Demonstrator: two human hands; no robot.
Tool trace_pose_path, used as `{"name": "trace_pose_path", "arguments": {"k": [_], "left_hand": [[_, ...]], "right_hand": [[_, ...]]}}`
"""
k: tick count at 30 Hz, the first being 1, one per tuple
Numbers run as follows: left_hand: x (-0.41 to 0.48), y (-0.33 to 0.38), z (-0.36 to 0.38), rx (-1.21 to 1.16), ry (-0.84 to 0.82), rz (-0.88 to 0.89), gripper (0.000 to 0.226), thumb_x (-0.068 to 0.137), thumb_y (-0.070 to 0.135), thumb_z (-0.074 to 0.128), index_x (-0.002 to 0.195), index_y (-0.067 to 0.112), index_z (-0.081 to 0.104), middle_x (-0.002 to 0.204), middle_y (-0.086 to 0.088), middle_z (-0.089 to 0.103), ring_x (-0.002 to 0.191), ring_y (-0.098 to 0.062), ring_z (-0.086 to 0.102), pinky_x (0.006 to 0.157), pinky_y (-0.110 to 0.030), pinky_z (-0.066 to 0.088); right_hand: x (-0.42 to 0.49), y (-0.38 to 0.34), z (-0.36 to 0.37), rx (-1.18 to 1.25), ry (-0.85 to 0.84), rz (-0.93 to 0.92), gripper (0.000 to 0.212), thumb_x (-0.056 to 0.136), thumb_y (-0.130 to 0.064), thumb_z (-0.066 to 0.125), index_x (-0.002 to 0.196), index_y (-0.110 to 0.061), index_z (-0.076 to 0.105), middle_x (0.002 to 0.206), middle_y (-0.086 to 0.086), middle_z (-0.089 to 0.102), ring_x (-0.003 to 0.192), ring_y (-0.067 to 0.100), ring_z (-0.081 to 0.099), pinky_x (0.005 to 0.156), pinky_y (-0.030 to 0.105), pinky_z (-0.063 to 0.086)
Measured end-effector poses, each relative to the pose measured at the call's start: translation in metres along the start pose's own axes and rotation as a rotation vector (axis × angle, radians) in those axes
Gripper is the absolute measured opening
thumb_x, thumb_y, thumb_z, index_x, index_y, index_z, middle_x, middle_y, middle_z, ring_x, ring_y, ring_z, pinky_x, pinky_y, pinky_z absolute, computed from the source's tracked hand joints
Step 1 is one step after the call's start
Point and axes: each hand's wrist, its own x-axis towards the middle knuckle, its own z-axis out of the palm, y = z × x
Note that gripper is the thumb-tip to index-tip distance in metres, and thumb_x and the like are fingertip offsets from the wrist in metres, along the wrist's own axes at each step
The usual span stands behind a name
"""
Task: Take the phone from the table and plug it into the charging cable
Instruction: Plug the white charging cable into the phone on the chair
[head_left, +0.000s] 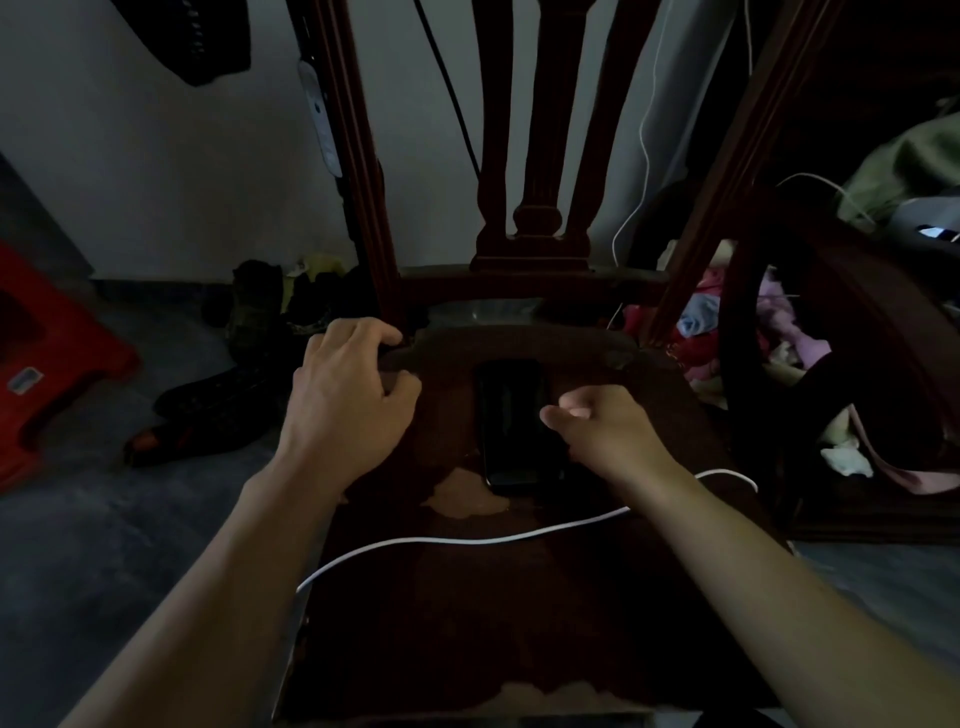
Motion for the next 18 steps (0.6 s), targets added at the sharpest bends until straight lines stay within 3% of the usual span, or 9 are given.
{"name": "trace_pose_path", "arguments": {"k": [4, 6, 8, 10, 14, 18], "left_hand": [[0.001, -0.003, -0.003, 0.017, -0.004, -0.019, 0.042, 0.084, 0.034, 0.059, 0.123, 0.02, 0.055, 0.128, -0.005, 0.053, 0.113, -0.024, 0.047, 0.085, -0.038, 0.043], [0.0, -0.004, -0.005, 0.022, -0.008, -0.023, 0.043, 0.084, 0.034, 0.058, 0.123, 0.019, 0.056, 0.128, -0.006, 0.053, 0.113, -0.024, 0.047, 0.086, -0.038, 0.044], [-0.002, -0.004, -0.007, 0.032, -0.014, -0.021, 0.043, 0.084, 0.035, 0.058, 0.123, 0.018, 0.056, 0.128, -0.006, 0.054, 0.114, -0.025, 0.048, 0.086, -0.037, 0.043], [-0.005, -0.006, -0.008, 0.049, -0.018, -0.022, 0.043, 0.084, 0.034, 0.058, 0.123, 0.017, 0.057, 0.127, -0.007, 0.054, 0.115, -0.025, 0.047, 0.086, -0.034, 0.039], [-0.013, -0.012, -0.016, 0.094, -0.016, -0.071, 0.042, 0.083, 0.027, 0.06, 0.124, 0.016, 0.056, 0.127, -0.008, 0.054, 0.114, -0.026, 0.047, 0.087, -0.037, 0.041], [-0.021, -0.017, -0.024, 0.116, -0.013, -0.117, 0.042, 0.083, 0.027, 0.06, 0.124, 0.017, 0.055, 0.126, -0.008, 0.055, 0.116, -0.027, 0.047, 0.087, -0.038, 0.04]], "right_hand": [[-0.005, 0.003, -0.005, 0.027, 0.027, 0.015, 0.047, 0.089, -0.035, 0.066, 0.126, -0.006, 0.061, 0.11, 0.005, 0.067, 0.096, 0.024, 0.069, 0.08, 0.032, 0.055], [-0.008, 0.004, -0.006, 0.033, 0.036, -0.016, 0.047, 0.09, -0.035, 0.065, 0.128, -0.007, 0.06, 0.103, 0.0, 0.065, 0.092, 0.019, 0.069, 0.074, 0.025, 0.053], [-0.014, -0.001, -0.005, 0.02, 0.073, -0.094, 0.041, 0.091, -0.034, 0.064, 0.126, -0.013, 0.062, 0.094, -0.012, 0.063, 0.085, 0.003, 0.064, 0.063, 0.012, 0.044], [-0.02, -0.007, -0.002, 0.0, 0.097, -0.224, 0.035, 0.091, -0.033, 0.064, 0.122, -0.019, 0.064, 0.094, -0.014, 0.064, 0.084, -0.003, 0.061, 0.063, 0.008, 0.04], [-0.039, -0.03, 0.017, -0.028, -0.113, -0.508, 0.028, 0.088, -0.03, 0.069, 0.115, -0.025, 0.07, 0.096, -0.011, 0.069, 0.084, -0.001, 0.064, 0.068, 0.008, 0.047], [-0.058, -0.049, 0.055, -0.205, -0.284, -0.694, 0.027, 0.085, -0.031, 0.073, 0.111, -0.025, 0.072, 0.104, -0.006, 0.067, 0.092, 0.003, 0.062, 0.076, 0.013, 0.049]]}}
